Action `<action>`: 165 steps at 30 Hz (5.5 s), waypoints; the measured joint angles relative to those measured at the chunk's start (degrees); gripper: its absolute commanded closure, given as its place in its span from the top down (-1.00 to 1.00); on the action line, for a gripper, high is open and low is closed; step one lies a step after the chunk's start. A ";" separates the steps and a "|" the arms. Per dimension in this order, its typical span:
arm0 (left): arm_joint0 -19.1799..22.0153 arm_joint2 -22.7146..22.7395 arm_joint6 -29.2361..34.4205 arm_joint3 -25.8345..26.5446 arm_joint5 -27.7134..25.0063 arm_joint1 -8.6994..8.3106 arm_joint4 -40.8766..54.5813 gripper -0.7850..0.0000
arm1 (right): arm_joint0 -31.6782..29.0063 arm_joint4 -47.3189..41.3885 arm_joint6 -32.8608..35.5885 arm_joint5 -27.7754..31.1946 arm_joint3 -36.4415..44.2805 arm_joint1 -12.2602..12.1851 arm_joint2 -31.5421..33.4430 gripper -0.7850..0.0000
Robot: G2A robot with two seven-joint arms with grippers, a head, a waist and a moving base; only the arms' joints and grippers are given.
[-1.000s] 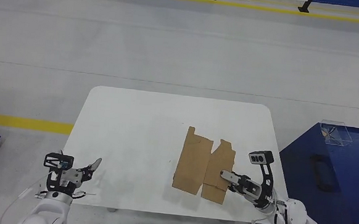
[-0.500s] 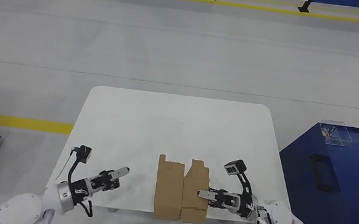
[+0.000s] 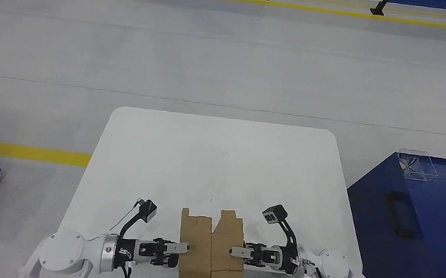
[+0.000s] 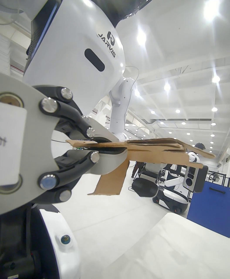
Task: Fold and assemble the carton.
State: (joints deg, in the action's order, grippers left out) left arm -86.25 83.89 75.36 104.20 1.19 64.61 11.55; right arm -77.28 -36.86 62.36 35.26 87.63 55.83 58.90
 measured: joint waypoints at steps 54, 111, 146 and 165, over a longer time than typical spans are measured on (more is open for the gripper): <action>5.99 -24.85 -11.53 -15.65 -32.37 5.31 43.34 -1.00 | -14.09 39.95 -29.75 22.74 17.10 -0.18 14.50 0.81; 11.73 -13.62 -2.64 -15.29 -26.91 3.98 22.10 1.00 | -11.81 50.85 -11.77 11.64 21.66 -5.32 9.68 -1.00; 15.53 -18.22 -0.92 -18.61 -20.11 4.14 19.97 1.00 | -15.45 46.99 -13.71 12.09 25.40 -6.72 15.11 -1.00; 7.22 -5.40 -8.17 4.87 -11.79 0.19 -4.47 1.00 | -9.95 39.67 -12.89 7.91 21.15 -7.07 14.75 -1.00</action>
State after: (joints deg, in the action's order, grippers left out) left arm -79.03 78.48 67.19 109.08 -10.61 64.80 7.08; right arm -87.24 2.81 49.47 43.17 108.78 48.76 73.66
